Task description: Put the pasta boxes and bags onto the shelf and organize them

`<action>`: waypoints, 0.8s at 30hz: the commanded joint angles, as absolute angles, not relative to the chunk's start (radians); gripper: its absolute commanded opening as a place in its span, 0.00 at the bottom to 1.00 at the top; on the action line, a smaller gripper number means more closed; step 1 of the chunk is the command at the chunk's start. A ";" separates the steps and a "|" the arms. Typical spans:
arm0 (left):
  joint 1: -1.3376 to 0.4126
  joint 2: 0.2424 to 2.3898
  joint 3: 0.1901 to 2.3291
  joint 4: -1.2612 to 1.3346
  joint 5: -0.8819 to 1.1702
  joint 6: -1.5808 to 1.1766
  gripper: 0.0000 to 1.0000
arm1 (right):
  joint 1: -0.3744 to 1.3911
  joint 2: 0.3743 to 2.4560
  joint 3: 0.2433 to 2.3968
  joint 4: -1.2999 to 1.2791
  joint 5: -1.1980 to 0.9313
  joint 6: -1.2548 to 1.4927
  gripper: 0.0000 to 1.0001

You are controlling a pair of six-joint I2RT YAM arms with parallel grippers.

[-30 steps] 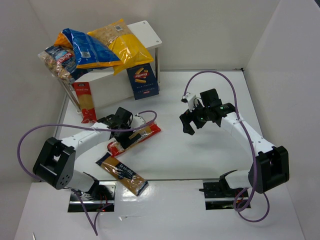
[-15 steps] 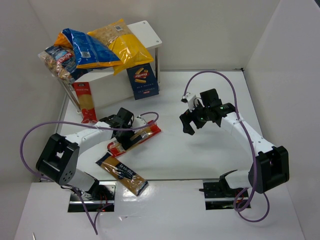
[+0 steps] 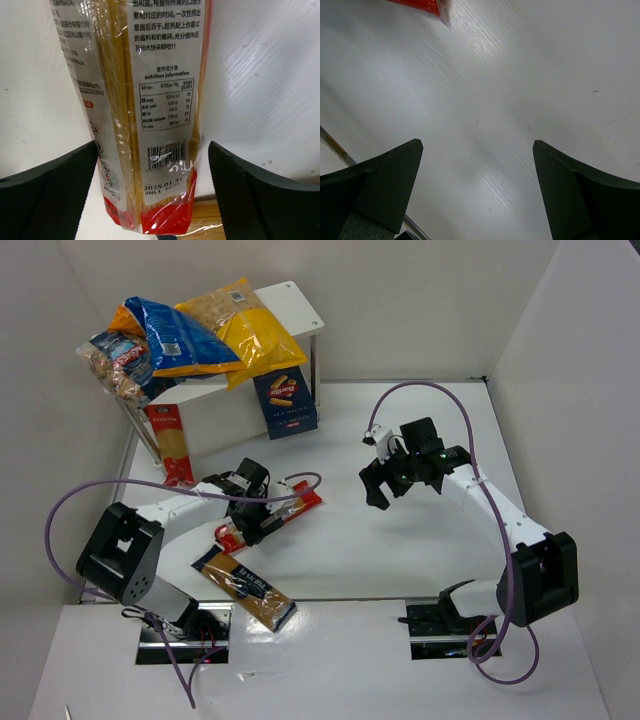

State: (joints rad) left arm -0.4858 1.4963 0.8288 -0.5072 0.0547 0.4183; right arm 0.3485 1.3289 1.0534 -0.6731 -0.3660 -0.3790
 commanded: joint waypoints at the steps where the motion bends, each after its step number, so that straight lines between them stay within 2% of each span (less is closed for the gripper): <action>1: -0.492 1.538 0.828 -0.503 0.061 0.417 0.93 | 0.344 1.299 1.049 -0.632 -0.360 -0.370 1.00; 4: -0.492 1.549 0.839 -0.512 0.072 0.426 0.83 | 0.344 1.299 1.049 -0.632 -0.360 -0.370 1.00; 5: -0.492 1.563 0.839 -0.512 0.081 0.426 0.50 | 0.344 1.299 1.049 -0.632 -0.360 -0.370 1.00; 6: -0.492 1.577 0.839 -0.512 0.071 0.405 0.23 | 0.344 1.299 1.049 -0.632 -0.360 -0.370 1.00; 7: -0.492 1.577 0.850 -0.500 0.061 0.405 0.01 | 0.344 1.299 1.049 -0.632 -0.360 -0.370 1.00; 16: -0.468 1.378 0.968 -0.512 0.081 0.283 0.00 | 0.344 1.299 1.049 -0.632 -0.351 -0.370 1.00; 24: -0.387 1.180 0.948 -0.436 0.086 0.147 0.00 | 0.344 1.290 1.049 -0.632 -0.351 -0.370 1.00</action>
